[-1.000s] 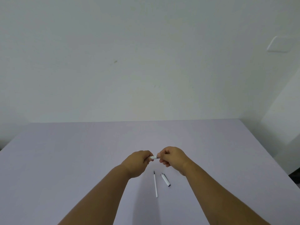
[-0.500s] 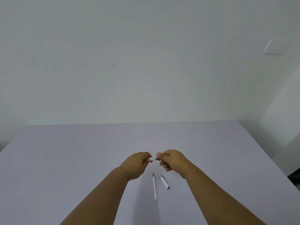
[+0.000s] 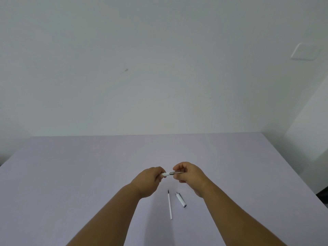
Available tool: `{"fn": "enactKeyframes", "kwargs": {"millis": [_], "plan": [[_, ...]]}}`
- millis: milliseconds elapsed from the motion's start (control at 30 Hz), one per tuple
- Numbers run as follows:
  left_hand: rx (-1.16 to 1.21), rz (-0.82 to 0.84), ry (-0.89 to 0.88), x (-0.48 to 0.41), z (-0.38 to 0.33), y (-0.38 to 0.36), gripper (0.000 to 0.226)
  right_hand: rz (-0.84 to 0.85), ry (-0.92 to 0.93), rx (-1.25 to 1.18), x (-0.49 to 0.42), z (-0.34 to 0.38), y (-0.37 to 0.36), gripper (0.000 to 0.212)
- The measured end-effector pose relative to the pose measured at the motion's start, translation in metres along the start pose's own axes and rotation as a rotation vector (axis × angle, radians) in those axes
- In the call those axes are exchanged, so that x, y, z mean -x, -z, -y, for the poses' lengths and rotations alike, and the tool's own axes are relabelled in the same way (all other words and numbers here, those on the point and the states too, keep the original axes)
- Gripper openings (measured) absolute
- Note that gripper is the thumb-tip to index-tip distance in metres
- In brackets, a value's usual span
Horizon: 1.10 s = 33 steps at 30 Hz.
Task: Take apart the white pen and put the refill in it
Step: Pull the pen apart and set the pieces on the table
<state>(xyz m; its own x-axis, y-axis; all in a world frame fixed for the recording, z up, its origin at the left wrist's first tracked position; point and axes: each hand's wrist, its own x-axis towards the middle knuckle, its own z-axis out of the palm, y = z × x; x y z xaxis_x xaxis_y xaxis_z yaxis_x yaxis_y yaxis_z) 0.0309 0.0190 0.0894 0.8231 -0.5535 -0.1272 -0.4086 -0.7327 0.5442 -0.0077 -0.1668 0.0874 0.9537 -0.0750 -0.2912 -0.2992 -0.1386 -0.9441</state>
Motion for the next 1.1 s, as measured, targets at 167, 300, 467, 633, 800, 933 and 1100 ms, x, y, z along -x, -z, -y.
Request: {"fn": "enactKeyframes", "kwargs": {"millis": [167,300,467,633,800,933,1100], "plan": [[0.098,0.015,-0.02,0.0,0.001,-0.001,0.034,-0.1,-0.05,-0.405,-0.004,0.004,0.004,0.014],[0.162,0.042,0.016,-0.003,0.004,-0.003,0.035,-0.088,-0.077,-0.404,-0.006,0.005,0.003,0.011],[0.282,0.073,0.123,-0.002,0.016,-0.016,0.033,-0.317,-0.094,-0.601,-0.021,-0.005,0.01,0.012],[0.329,0.11,0.203,-0.002,0.031,-0.039,0.033,-0.18,-0.261,0.374,-0.032,-0.058,0.009,0.008],[0.312,0.15,0.234,-0.002,0.044,-0.056,0.031,-0.128,-0.248,0.721,-0.032,-0.096,-0.002,0.021],[0.317,0.169,0.237,-0.003,0.048,-0.06,0.031,-0.166,-0.25,0.674,-0.031,-0.105,-0.005,0.015],[0.285,0.181,0.229,-0.005,0.049,-0.065,0.031,-0.187,-0.262,0.591,-0.031,-0.109,-0.006,0.016]]}}
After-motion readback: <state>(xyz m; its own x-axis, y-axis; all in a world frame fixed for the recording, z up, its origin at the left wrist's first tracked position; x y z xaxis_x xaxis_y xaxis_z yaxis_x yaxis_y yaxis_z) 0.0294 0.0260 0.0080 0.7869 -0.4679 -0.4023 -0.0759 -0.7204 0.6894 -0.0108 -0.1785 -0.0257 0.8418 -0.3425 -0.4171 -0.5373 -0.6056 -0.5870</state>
